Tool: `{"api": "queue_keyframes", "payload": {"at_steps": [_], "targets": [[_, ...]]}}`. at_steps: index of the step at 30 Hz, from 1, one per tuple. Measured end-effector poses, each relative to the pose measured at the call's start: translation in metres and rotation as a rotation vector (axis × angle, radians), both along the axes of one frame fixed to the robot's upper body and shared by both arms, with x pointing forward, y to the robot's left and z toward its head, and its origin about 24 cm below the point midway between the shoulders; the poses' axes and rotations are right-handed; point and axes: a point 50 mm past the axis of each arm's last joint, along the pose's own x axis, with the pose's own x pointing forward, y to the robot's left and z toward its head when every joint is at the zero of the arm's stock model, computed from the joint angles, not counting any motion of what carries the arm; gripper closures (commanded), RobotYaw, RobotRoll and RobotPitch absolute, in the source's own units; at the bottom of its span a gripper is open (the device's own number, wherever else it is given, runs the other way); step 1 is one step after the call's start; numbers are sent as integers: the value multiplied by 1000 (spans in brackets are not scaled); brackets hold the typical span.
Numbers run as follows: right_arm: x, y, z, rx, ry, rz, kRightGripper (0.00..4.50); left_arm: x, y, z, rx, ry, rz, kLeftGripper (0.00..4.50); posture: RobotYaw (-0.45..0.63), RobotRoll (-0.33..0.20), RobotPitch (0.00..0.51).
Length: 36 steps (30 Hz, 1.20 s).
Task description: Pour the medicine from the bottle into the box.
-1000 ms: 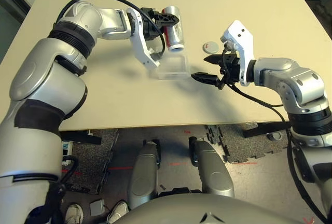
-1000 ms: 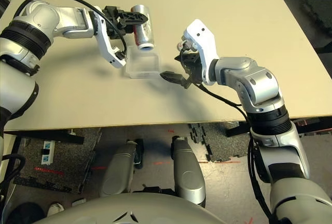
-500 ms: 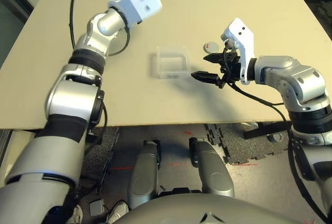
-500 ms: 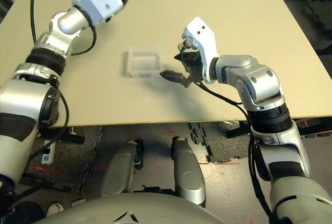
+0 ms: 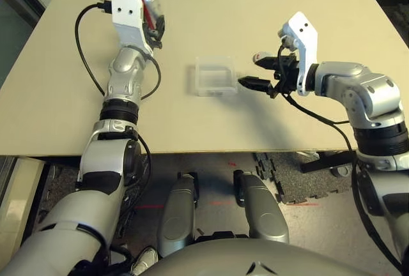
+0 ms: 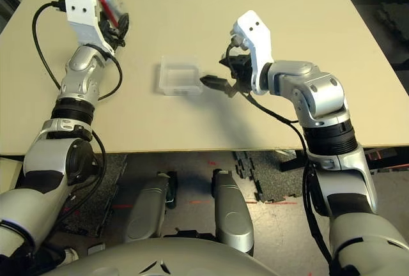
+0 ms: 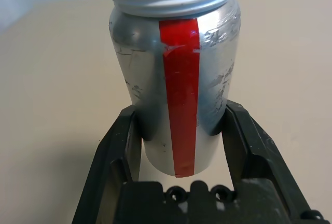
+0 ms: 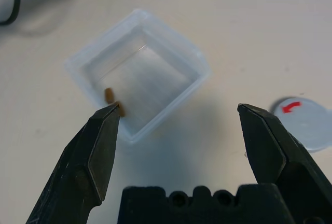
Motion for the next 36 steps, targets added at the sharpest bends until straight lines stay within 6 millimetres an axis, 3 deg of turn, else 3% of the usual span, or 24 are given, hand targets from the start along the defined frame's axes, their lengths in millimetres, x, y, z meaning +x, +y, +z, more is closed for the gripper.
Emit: {"api": "queue_keyframes", "payload": {"at_steps": [10,22,27,36], "targets": [[29,-19,11,111,-107,-336,0,-3,-6,-28,-29,118,-6,2103,32,0,212],[52,-64,-10,184,-242,-820,0,-5,-8,-34,-7,118,-19,2103,30,0,213],[55,-77,-19,192,-277,-906,0,-6,-8,-36,-3,110,-21,2103,35,0,211],[56,-80,-31,186,-253,-923,0,-8,-8,-39,4,110,-22,2103,35,0,212]]}}
